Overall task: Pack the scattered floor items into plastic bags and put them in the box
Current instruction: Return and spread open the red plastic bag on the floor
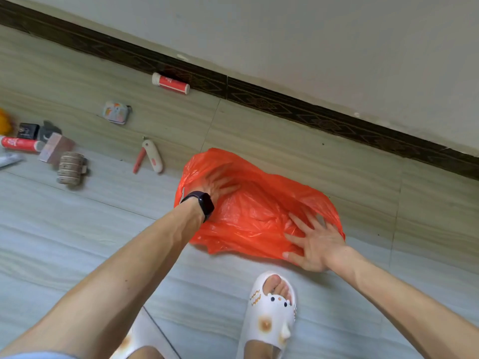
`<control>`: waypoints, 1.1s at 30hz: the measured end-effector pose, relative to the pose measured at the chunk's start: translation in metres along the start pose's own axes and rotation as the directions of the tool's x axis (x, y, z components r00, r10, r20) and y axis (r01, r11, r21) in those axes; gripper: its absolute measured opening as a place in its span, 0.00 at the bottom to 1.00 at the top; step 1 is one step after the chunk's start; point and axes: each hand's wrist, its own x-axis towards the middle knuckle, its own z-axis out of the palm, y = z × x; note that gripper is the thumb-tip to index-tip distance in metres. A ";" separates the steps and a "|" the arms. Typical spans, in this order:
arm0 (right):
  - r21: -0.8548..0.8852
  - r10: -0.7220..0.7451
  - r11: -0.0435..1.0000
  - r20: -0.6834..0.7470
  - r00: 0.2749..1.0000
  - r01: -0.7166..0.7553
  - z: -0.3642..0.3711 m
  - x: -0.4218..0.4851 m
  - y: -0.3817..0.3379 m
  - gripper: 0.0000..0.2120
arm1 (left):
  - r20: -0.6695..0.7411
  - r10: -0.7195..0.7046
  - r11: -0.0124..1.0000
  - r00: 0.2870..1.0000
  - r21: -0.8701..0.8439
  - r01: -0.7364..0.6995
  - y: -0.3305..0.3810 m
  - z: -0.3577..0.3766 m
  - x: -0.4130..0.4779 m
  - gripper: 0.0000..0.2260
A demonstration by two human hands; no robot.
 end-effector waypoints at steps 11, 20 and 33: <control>-0.079 -0.171 0.985 -0.625 0.761 0.156 -0.066 -0.012 -0.024 0.27 | -0.515 0.292 0.937 0.806 0.321 -0.134 0.039 -0.016 -0.037 0.21; 0.052 0.060 0.997 -0.185 0.981 -0.051 -0.008 0.020 -0.009 0.65 | 0.008 -0.130 0.987 0.991 -0.091 0.130 0.015 0.049 -0.049 0.56; 0.147 0.254 0.964 -0.245 0.936 -0.223 -0.043 -0.026 -0.001 0.40 | -0.148 -0.199 0.969 0.969 -0.174 0.173 0.023 -0.006 -0.081 0.32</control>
